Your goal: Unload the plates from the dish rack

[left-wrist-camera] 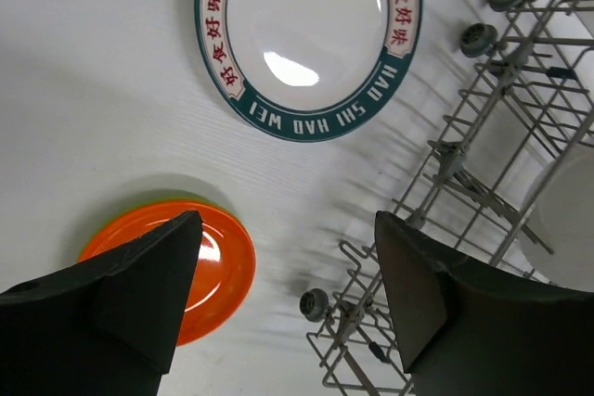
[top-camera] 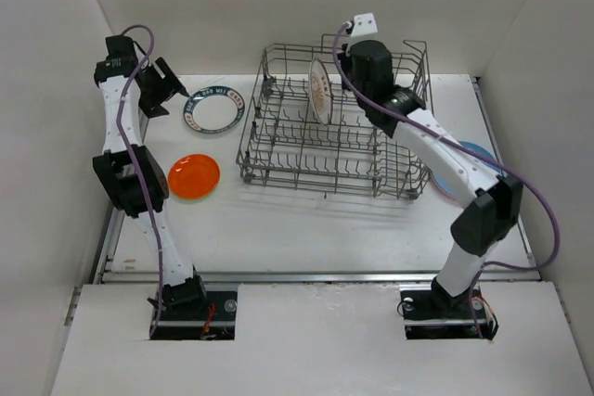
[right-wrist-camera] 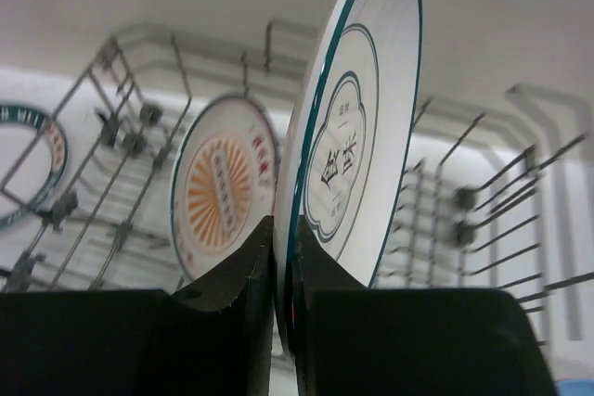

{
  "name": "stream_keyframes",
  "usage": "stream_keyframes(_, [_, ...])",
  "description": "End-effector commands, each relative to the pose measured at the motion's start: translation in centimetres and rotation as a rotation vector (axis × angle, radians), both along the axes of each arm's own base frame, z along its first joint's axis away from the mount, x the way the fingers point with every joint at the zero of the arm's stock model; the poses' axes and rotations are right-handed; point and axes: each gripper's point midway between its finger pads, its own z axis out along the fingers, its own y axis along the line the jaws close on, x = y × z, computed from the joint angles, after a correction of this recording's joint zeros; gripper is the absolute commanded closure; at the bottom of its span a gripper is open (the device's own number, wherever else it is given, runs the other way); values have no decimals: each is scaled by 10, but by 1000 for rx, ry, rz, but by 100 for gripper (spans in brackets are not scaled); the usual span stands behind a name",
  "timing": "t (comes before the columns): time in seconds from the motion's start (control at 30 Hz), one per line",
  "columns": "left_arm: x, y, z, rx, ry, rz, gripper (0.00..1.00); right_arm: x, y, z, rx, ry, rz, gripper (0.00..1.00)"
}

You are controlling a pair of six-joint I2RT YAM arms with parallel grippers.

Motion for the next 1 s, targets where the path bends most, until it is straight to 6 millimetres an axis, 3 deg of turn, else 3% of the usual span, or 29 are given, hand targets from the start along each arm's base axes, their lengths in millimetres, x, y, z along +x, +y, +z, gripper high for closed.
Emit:
stream_keyframes(0.0, [-13,-11,41,13,-67,-66,28,-13,-22,98,-47,-267,-54,100])
stream_keyframes(0.07, [-18,-34,64,-3,-123,-165,25,-27,-5,105,-147,-288,7,100])
stream_keyframes(0.1, [-22,-42,76,15,-159,-232,22,-41,27,89,-207,-272,97,100])
stream_keyframes(0.17, [-29,-71,106,-40,-243,-362,0,-64,55,74,-393,-279,209,100])
stream_keyframes(0.2, [-32,-78,112,-62,-260,-398,0,-73,59,62,-479,-262,195,100])
stream_keyframes(0.23, [-38,-84,122,-82,-285,-430,0,-92,85,33,-575,-240,247,100])
stream_keyframes(0.27, [-43,-90,132,-103,-309,-452,0,-98,89,21,-703,-239,250,100])
stream_keyframes(0.3, [-48,-98,147,-121,-360,-493,0,-110,100,-6,-790,-226,231,100])
stream_keyframes(0.4, [-54,-112,160,-142,-400,-540,0,-125,115,-30,-945,-264,257,100])
stream_keyframes(0.47, [-53,-119,167,-138,-431,-563,0,-137,137,-42,-944,-290,285,100])
stream_keyframes(0.57, [-56,-136,151,-156,-378,-600,0,-154,164,-40,-905,-331,301,100])
stream_keyframes(0.67, [-63,-155,116,-163,-256,-673,0,-163,185,-61,-937,-325,337,100])
stream_keyframes(0.7, [-63,-160,104,-172,-221,-694,0,-162,188,-72,-956,-315,345,100])
stream_keyframes(0.8, [-72,-170,81,-137,-139,-752,0,-165,194,-77,-949,-316,353,100])
stream_keyframes(0.9, [-83,-187,66,-128,-95,-821,0,-165,195,-78,-938,-317,360,100])
stream_keyframes(0.97, [-93,-202,68,-96,-100,-885,0,-165,195,-78,-938,-317,361,100])
